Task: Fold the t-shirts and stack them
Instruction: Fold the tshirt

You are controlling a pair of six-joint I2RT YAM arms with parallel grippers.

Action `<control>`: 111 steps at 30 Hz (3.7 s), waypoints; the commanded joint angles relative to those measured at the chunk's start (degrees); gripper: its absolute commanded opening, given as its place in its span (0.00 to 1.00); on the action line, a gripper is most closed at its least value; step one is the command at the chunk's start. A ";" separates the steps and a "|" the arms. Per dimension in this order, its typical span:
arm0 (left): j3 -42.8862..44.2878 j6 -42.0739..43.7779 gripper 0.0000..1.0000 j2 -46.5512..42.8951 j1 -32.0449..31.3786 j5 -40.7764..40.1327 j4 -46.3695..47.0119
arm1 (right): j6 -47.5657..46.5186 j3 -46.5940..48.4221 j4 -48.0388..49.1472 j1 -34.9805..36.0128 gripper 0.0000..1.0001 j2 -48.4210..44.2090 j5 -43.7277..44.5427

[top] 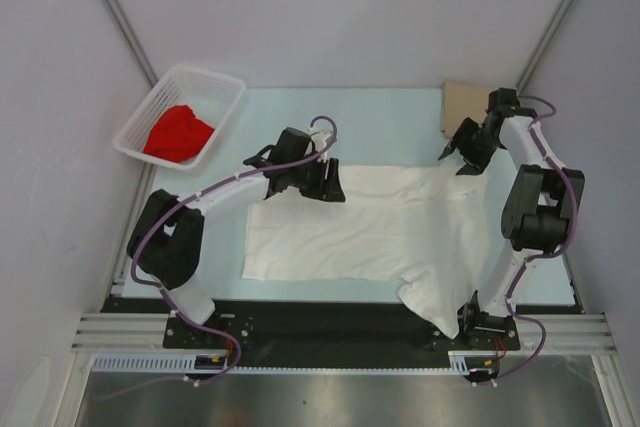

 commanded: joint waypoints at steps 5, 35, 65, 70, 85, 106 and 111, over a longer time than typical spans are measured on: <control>4.13 2.04 0.57 1.20 0.41 3.43 -1.69 | -15.82 -10.40 1.35 0.51 0.53 -5.67 2.54; 1.76 3.71 0.52 -0.56 2.95 -3.84 -4.94 | -11.00 -14.56 11.82 4.20 0.27 -1.62 -11.97; 6.60 2.31 0.40 7.71 12.36 -9.85 -10.05 | 32.71 -15.43 -12.88 -3.09 0.00 -0.56 -11.37; 5.46 2.48 0.41 7.44 12.45 -7.64 -9.52 | 31.02 -19.99 -12.97 -1.95 0.02 -3.46 -9.16; 3.70 3.10 0.41 6.83 12.45 -5.44 -9.25 | 36.47 -15.17 -10.76 -0.11 0.04 -1.09 -10.40; 2.29 4.77 0.42 6.48 12.45 -4.39 -9.69 | 40.07 -25.81 -8.13 -1.60 0.00 -8.93 -6.08; 2.38 5.12 0.42 6.65 12.80 -4.04 -9.78 | 39.29 -18.18 -8.39 -1.60 0.00 -1.64 -6.08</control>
